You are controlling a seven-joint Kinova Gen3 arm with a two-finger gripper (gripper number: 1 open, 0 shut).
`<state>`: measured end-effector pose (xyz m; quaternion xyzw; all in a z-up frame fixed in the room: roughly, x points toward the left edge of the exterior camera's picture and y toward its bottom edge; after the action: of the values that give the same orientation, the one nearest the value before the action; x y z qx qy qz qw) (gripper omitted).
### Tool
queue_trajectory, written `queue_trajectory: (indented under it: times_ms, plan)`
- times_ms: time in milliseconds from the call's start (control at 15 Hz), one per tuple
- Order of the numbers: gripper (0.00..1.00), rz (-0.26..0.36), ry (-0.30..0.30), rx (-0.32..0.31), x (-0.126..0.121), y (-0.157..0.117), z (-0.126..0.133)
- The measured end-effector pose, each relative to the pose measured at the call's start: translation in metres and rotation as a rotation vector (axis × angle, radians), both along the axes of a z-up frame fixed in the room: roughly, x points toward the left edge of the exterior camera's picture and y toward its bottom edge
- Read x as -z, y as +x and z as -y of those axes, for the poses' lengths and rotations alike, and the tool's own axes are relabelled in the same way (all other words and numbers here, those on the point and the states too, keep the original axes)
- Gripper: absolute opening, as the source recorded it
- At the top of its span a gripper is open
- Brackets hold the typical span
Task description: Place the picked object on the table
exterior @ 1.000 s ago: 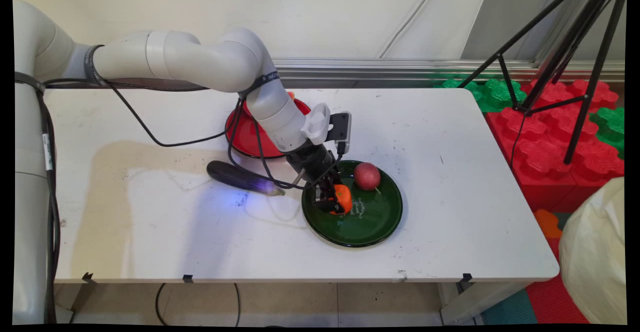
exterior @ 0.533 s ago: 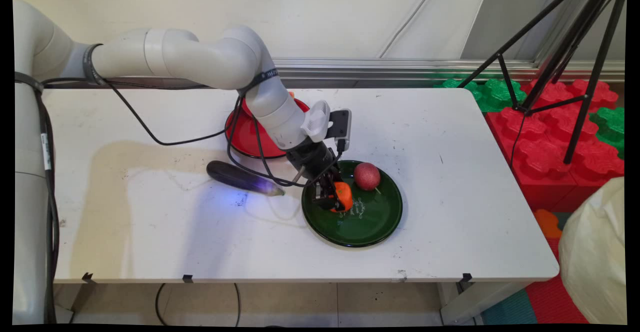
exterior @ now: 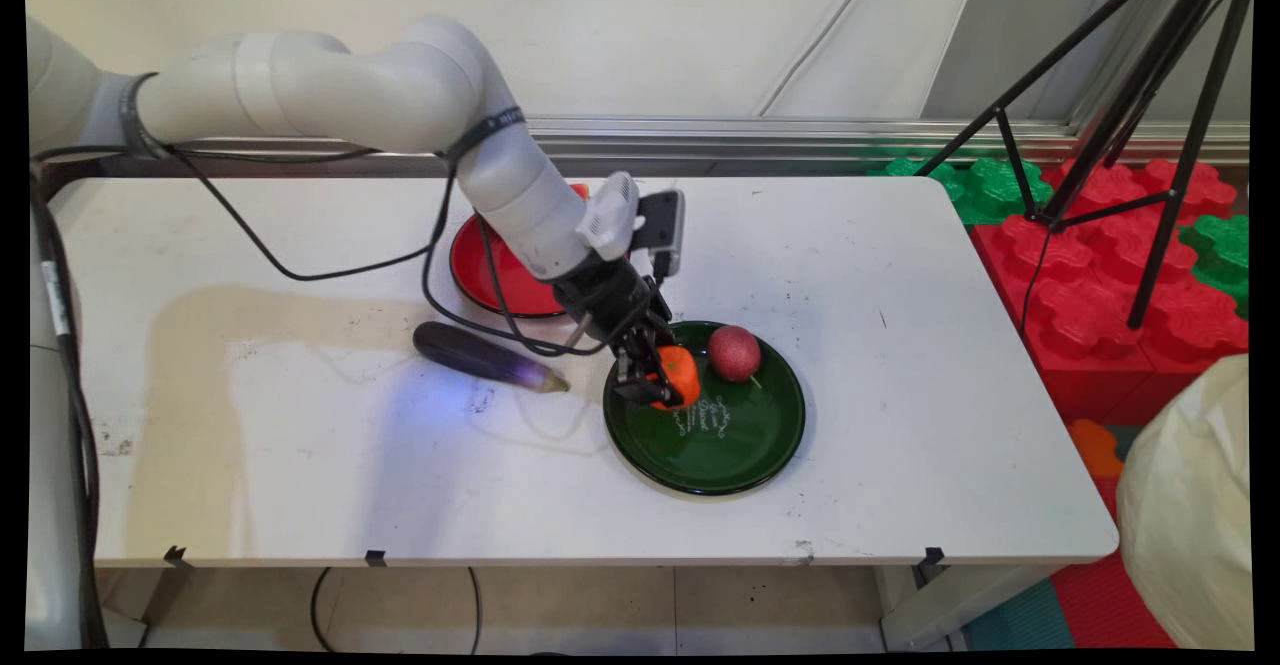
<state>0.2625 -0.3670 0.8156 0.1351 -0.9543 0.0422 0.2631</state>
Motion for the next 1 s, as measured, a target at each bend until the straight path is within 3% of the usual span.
queue_trajectory:
  times_ms: [467,1000]
  plan:
    - [0.0,-0.039,-0.017,-0.012,-0.035,0.019,-0.018]
    - [0.0,-0.062,-0.024,-0.024,-0.082,0.062,-0.051]
